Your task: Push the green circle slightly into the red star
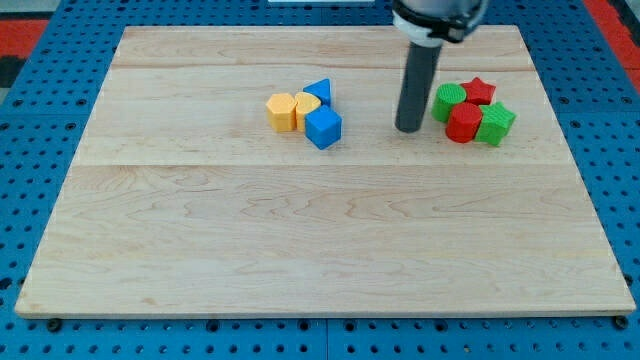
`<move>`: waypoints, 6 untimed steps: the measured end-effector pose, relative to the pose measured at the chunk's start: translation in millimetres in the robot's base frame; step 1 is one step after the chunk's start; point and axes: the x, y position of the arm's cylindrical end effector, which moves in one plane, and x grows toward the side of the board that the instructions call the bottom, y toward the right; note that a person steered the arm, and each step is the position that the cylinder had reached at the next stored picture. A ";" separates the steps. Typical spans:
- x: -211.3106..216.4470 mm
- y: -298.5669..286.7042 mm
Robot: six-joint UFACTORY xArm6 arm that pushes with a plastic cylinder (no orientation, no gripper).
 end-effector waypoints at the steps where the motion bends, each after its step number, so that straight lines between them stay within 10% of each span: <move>1: -23.7 6.8; 6: -27.9 36.0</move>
